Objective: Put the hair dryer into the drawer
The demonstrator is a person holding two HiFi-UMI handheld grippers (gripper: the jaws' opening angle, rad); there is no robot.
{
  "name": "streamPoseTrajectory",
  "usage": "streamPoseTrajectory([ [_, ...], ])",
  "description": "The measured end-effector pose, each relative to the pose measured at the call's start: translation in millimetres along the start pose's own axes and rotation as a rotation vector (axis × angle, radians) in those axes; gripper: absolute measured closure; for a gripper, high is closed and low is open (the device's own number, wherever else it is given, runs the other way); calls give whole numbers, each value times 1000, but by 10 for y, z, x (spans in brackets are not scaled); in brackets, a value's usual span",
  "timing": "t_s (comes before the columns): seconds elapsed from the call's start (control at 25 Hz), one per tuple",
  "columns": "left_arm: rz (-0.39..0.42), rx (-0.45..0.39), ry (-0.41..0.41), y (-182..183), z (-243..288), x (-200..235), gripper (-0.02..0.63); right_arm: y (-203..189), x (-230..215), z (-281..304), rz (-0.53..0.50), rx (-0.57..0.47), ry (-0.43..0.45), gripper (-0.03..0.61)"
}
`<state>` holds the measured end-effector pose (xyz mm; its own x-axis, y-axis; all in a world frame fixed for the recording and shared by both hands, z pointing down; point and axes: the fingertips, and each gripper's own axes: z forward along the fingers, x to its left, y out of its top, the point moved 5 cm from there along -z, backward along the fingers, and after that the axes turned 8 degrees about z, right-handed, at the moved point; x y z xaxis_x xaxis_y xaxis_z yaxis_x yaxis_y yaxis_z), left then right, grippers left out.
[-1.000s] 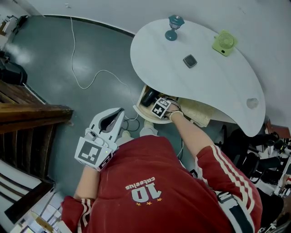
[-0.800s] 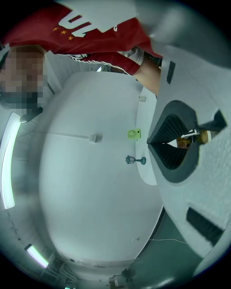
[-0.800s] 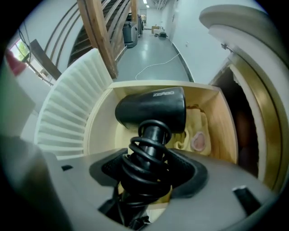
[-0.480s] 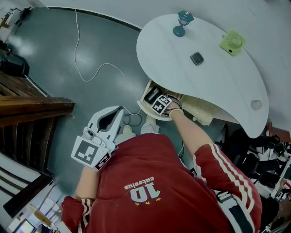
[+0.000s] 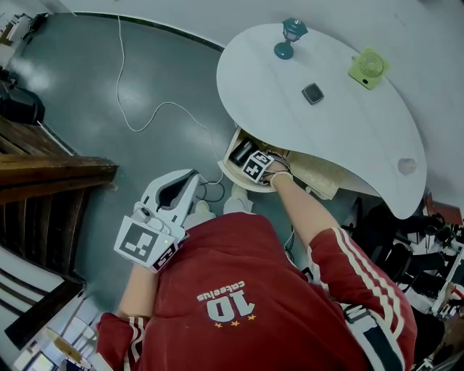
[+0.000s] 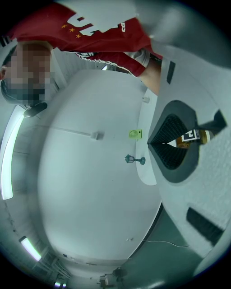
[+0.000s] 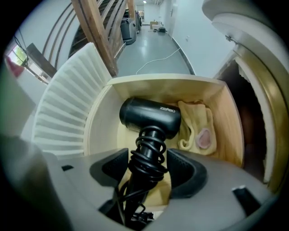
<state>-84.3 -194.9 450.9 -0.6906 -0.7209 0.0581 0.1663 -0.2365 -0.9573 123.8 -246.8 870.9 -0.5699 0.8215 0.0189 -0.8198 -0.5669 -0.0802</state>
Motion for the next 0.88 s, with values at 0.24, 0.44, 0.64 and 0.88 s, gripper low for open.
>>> streamPoseTrajectory([
  [0.24, 9, 14, 0, -6, -47, 12, 611, 21, 17, 25, 30, -13, -17, 341],
  [0.44, 10, 4, 0, 8, -28, 32, 611, 40, -55, -80, 90, -81, -25, 362],
  [0.64, 7, -15, -6, 36, -19, 46, 611, 16, -169, -234, 214, -146, -56, 371],
  [0.88, 7, -23, -13, 68, 18, 76, 611, -1, -255, -330, 269, -198, -110, 373],
])
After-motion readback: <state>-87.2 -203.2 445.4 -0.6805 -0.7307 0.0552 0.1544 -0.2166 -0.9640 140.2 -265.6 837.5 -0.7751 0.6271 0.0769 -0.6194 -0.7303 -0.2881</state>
